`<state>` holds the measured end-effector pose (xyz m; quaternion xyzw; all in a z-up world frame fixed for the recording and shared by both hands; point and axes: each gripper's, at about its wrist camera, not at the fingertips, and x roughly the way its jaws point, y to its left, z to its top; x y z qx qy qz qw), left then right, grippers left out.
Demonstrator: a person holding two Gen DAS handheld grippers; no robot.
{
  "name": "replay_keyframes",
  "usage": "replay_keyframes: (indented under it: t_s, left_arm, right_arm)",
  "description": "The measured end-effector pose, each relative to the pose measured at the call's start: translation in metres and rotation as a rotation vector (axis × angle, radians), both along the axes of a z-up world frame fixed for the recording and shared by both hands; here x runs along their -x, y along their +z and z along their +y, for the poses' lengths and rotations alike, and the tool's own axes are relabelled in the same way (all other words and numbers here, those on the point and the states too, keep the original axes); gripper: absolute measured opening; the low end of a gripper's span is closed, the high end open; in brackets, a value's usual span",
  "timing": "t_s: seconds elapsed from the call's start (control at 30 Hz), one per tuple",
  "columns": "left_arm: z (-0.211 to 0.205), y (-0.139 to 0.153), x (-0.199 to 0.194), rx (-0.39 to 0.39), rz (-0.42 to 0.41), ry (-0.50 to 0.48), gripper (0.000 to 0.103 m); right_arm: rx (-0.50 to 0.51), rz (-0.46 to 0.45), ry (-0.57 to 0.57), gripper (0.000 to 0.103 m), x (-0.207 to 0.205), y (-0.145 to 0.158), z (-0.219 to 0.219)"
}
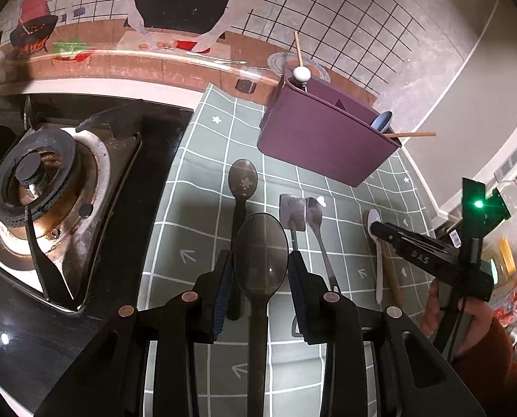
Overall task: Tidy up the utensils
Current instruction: 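Close right tool on the white spoon while left tool grasps the black spoon, then lift both spoons and carry them above the purple holder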
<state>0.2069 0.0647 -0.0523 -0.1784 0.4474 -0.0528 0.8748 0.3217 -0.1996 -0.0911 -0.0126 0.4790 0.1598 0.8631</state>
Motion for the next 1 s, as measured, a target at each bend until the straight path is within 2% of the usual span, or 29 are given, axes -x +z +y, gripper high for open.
replay_keyframes:
  t_s: [0.13, 0.37, 0.6, 0.67, 0.8, 1.0]
  left_arm:
    - [-0.003, 0.0, 0.0, -0.009, 0.005, -0.005, 0.033]
    - [-0.002, 0.002, 0.0, -0.025, 0.005, 0.002, 0.033]
    - [-0.005, 0.007, 0.001, -0.048, -0.006, -0.004, 0.033]
    - [-0.005, 0.007, 0.0, -0.049, -0.007, -0.004, 0.033]
    - [-0.006, 0.008, 0.0, -0.034, -0.015, -0.011, 0.033]
    - [-0.014, 0.014, -0.001, -0.016, -0.038, -0.052, 0.033]
  right_arm:
    - [0.013, 0.002, -0.018, 0.028, -0.004, -0.006, 0.007]
    - [0.064, -0.008, 0.019, 0.029, -0.01, -0.01, 0.027]
    - [0.2, -0.059, 0.059, 0.028, -0.015, -0.009, 0.048]
    - [0.169, -0.07, 0.069, 0.028, -0.011, -0.004, 0.046]
    - [0.045, -0.059, 0.064, 0.027, -0.004, 0.01, 0.028]
    - [0.031, -0.09, 0.052, 0.027, 0.016, 0.03, 0.011]
